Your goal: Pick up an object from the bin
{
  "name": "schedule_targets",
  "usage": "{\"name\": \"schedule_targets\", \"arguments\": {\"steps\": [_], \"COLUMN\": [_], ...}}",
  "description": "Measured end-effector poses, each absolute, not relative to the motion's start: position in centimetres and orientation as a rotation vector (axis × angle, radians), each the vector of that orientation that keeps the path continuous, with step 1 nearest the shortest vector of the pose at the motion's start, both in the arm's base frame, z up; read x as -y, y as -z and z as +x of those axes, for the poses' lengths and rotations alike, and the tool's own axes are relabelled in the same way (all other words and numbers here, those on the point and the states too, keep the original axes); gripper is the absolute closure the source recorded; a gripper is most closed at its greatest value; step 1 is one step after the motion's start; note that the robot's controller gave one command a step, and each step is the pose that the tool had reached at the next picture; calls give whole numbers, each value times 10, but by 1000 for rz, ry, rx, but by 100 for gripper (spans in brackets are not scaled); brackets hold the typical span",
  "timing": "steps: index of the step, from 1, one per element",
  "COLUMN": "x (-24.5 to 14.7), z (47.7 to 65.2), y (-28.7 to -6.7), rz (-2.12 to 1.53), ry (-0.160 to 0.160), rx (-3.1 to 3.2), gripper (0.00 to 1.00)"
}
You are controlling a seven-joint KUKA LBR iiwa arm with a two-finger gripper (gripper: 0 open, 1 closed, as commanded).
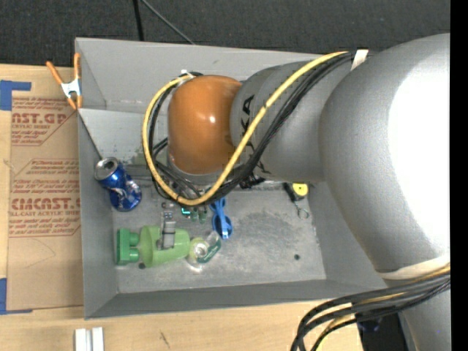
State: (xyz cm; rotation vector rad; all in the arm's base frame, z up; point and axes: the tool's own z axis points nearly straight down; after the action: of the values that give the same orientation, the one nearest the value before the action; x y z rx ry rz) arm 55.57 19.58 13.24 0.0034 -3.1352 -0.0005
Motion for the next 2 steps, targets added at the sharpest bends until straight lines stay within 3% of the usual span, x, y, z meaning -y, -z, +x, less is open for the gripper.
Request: {"name": "schedule_targets", "arguments": {"steps": [1,2], "x": [-176,-183], "z": [504,484], "y": [-80,-72], "rz": [145,210], "ry": [-3,3], "rx": [3131,3138], "gripper": [0,0]}}
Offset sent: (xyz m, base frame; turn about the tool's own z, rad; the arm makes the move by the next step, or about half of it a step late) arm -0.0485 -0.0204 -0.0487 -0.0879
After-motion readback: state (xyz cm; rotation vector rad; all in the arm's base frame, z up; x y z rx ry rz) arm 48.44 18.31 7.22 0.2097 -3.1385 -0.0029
